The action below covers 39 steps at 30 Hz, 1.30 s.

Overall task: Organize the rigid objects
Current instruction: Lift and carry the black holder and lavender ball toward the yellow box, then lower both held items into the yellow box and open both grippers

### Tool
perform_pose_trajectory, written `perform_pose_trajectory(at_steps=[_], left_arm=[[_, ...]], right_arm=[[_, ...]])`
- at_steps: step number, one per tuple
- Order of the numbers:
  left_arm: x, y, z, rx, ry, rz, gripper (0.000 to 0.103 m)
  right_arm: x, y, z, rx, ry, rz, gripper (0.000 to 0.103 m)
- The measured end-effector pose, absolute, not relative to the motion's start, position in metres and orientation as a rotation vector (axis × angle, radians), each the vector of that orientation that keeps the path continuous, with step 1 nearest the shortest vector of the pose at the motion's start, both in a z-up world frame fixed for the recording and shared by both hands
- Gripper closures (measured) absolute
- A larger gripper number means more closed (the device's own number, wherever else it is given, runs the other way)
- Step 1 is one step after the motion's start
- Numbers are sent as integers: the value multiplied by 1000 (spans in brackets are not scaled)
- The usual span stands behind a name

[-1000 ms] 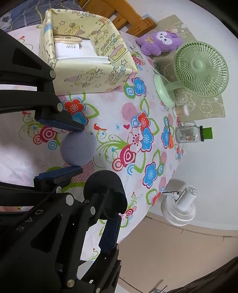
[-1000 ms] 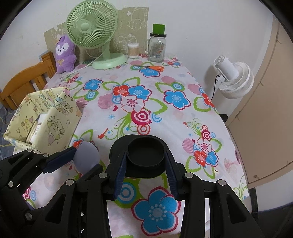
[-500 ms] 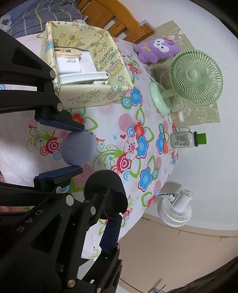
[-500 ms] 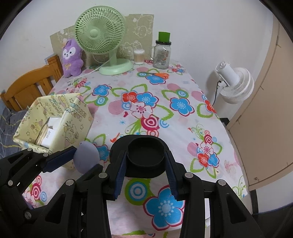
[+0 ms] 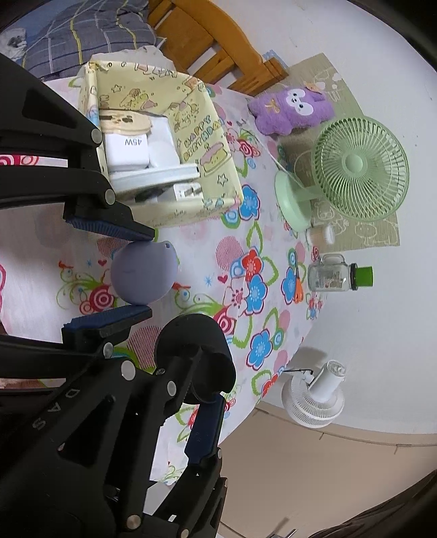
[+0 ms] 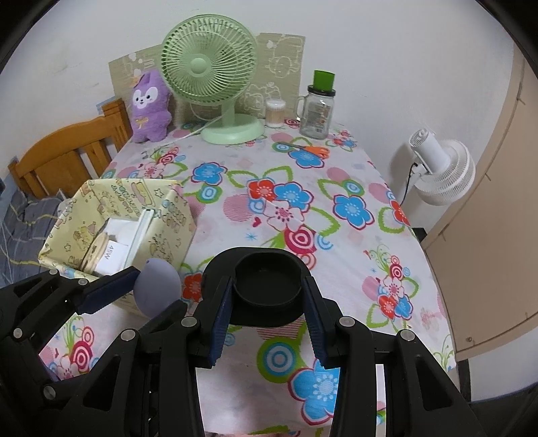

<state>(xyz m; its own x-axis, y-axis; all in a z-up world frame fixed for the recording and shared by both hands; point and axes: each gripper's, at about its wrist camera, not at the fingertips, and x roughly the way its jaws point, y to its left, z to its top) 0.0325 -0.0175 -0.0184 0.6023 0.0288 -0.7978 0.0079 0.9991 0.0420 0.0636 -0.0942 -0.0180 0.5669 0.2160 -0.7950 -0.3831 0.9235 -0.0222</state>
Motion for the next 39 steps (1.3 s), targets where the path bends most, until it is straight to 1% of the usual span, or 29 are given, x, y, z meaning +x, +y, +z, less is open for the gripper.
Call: perform_pose_trajectory(at_steps=[39], left_arm=[[51, 72, -40, 15, 962, 97, 63]], right_arm=[[91, 3, -38, -254, 964, 454, 59]])
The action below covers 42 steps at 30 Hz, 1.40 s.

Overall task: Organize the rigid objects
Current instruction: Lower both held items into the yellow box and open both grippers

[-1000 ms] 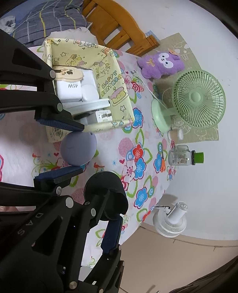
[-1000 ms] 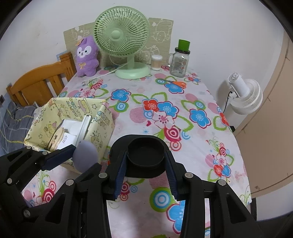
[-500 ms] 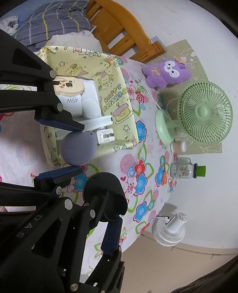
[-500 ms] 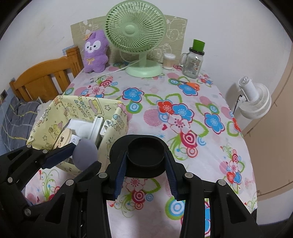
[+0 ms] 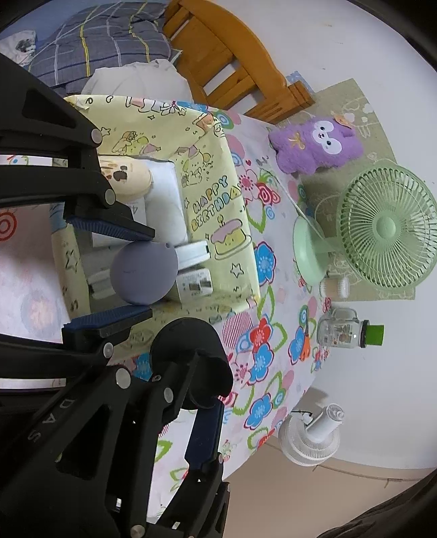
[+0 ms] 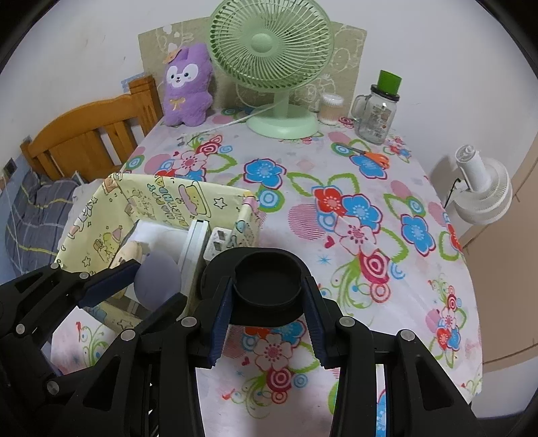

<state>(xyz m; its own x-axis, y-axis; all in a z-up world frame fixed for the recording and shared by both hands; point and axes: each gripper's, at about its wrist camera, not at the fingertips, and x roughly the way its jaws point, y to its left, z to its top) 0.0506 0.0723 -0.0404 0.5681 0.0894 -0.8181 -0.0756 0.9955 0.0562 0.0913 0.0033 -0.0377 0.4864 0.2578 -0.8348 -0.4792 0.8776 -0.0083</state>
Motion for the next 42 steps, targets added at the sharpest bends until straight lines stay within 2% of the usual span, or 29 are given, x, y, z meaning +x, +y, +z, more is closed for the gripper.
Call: perform_pose_trajectory(at_steps=[39, 41, 42], left_arm=[[57, 147, -59, -66, 991, 181, 62], [58, 149, -62, -69, 1003, 187, 57], [58, 150, -63, -75, 1008, 183, 48]], right_arm=[[102, 81, -52, -341, 975, 514, 59], [103, 84, -54, -344, 979, 516, 59], [104, 86, -55, -344, 980, 517, 59]])
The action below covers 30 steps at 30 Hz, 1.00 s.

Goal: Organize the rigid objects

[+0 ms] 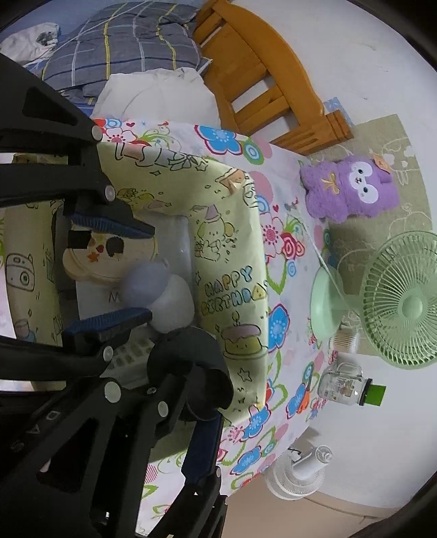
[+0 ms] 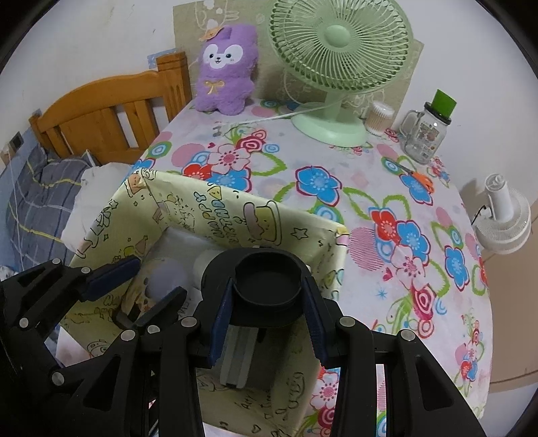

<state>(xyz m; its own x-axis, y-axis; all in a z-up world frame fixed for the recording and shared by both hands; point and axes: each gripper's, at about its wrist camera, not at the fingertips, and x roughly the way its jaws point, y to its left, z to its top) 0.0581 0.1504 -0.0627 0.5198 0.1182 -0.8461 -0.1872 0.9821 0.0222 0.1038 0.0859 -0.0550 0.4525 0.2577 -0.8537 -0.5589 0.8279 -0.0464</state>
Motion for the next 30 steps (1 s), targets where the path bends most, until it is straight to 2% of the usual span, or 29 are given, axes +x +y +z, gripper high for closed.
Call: perform_pose_trajectory(at_steps=[5, 9, 13, 15, 27, 29, 30], left_arm=[[58, 154, -66, -85, 1013, 183, 37], [58, 156, -69, -89, 1021, 186, 34], [57, 155, -69, -79, 1019, 183, 28], [56, 154, -69, -81, 1016, 183, 26], [44, 142, -56, -66, 982, 167, 17], [43, 140, -54, -61, 980, 167, 17], [42, 139, -53, -59, 976, 165, 16]], right_arm=[[105, 90, -59, -342, 983, 526, 59], [106, 94, -64, -340, 993, 532, 57], [107, 93, -64, -332, 975, 523, 38], [106, 92, -63, -334, 968, 515, 34], [94, 80, -50, -326, 954, 533, 32], [92, 78, -47, -327, 950, 516, 30], [91, 76, -46, -324, 947, 510, 25]])
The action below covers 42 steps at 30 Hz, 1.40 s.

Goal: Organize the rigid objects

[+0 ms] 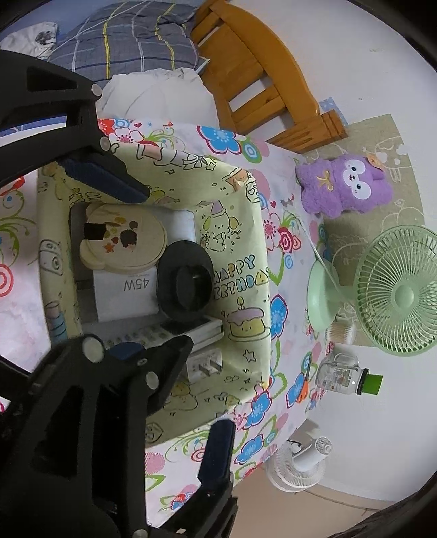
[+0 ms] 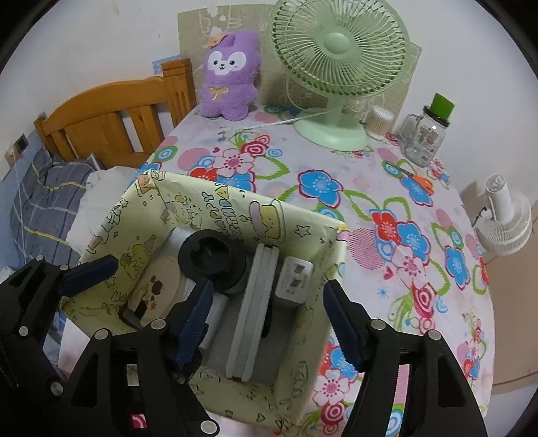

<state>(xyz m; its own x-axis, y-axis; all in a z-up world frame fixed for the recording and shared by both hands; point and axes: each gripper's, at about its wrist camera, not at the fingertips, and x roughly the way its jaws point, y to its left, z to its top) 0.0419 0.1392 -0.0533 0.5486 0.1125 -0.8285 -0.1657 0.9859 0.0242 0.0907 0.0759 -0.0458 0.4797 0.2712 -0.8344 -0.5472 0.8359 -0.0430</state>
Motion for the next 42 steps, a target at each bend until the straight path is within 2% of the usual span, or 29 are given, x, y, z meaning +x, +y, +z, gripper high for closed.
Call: perform_pose_trajectory(at_steps=[12, 27, 42], left_arm=[[32, 115, -45, -27, 945, 136, 13], [26, 72, -35, -19, 904, 90, 10], [18, 36, -21, -28, 838, 92, 9]], right_arm=[[79, 48, -36, -296, 928, 490, 22], [73, -4, -30, -226, 910, 462, 13], [65, -59, -17, -178, 854, 420, 13]])
